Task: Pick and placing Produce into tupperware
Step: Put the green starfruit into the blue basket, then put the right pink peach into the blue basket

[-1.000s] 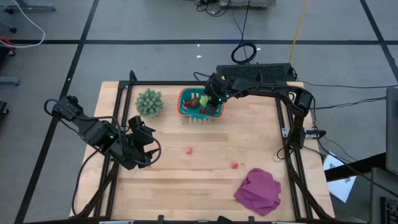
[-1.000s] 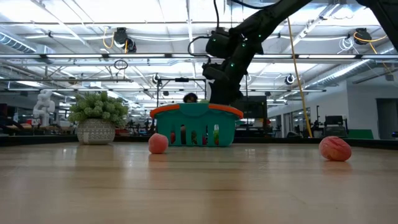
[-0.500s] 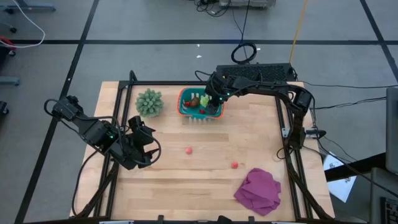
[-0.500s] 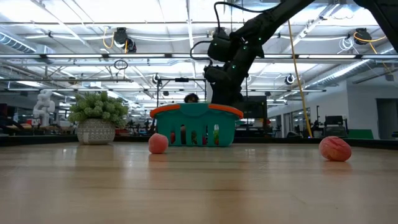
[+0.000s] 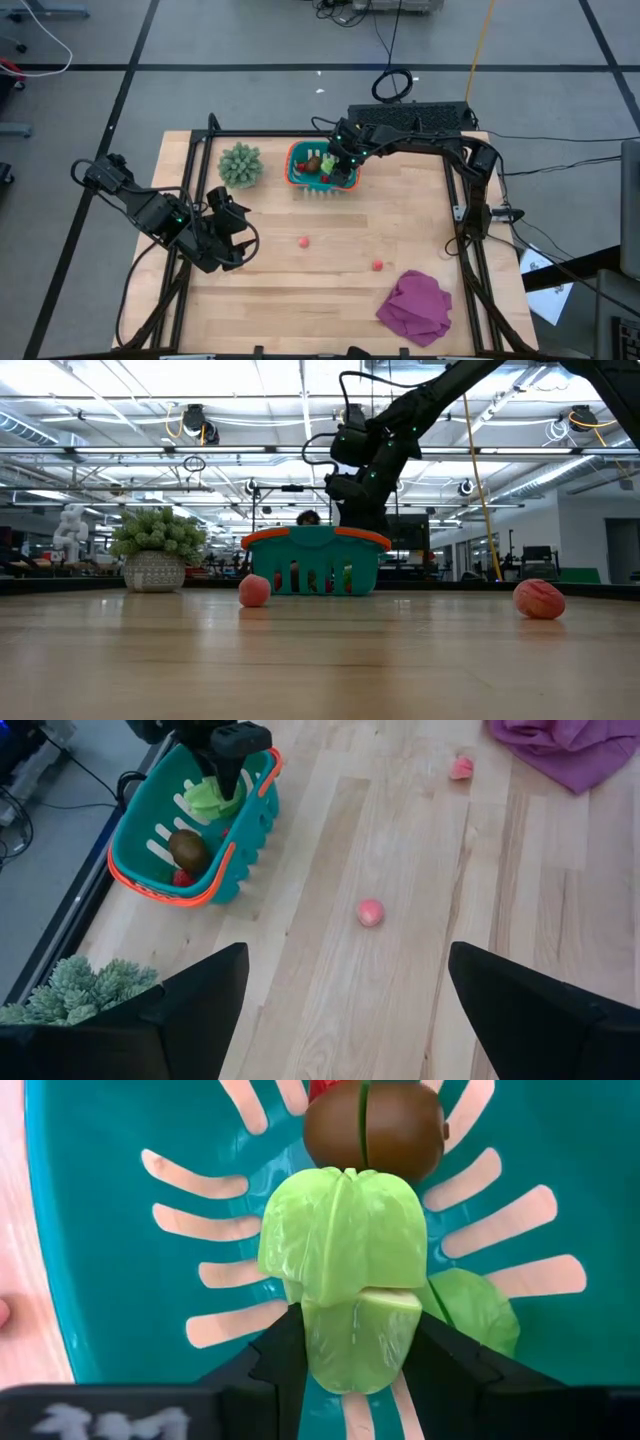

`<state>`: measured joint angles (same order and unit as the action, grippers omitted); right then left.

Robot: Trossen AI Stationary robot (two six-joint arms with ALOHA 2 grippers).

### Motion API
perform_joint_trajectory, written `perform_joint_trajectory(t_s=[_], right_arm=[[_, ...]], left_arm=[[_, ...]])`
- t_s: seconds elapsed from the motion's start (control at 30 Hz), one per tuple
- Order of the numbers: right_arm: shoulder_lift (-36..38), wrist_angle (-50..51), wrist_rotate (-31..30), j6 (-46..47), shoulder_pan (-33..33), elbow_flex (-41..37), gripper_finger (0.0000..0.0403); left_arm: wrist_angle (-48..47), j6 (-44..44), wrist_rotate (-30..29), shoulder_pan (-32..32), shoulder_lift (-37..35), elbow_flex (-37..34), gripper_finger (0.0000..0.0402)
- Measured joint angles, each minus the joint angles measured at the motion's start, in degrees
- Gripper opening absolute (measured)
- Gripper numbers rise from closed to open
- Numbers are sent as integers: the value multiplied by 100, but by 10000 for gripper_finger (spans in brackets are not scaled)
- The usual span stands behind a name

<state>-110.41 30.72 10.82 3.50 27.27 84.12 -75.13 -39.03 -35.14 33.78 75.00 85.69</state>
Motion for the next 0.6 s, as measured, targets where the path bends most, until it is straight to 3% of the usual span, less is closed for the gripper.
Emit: perform_joint_trajectory(t_s=[0.4, 0.6], right_arm=[[0, -90, -10, -10, -39, 0, 213], [45, -360, -21, -22, -37, 0, 228]], left_arm=[[0, 5, 0, 0, 0, 0, 349], [0, 4, 2, 0, 0, 0, 349]])
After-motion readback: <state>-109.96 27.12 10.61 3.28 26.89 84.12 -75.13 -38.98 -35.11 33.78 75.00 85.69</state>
